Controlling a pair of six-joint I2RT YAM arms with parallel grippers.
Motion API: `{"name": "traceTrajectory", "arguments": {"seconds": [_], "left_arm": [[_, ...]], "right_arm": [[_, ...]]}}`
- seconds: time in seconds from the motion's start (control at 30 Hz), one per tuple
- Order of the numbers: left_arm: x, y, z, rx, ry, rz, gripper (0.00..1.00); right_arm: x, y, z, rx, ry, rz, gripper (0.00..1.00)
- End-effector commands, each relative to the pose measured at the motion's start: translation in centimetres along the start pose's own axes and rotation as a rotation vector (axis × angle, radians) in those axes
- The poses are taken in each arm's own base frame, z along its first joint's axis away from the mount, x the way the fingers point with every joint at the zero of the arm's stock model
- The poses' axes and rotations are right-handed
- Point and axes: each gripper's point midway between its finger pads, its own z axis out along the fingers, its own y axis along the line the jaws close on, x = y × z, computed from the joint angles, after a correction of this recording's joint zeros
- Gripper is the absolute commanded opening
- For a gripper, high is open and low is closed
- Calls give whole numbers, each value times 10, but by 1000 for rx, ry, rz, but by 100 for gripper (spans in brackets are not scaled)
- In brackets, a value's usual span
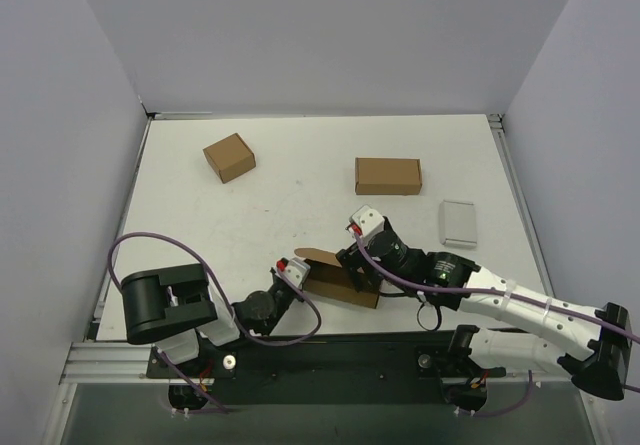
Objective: Fold the paper box
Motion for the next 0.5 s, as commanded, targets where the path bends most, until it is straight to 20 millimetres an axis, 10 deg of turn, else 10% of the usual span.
{"name": "traceTrajectory", "arguments": {"seconds": [0.0,0.47], "left_arm": [[17,-13,-12,82,47,47,0],[29,-18,-22,48,67,126,0]], "right_arm": [[-21,6,-7,-14,-48,130,74],[-19,4,-4,23,-48,258,74]]}}
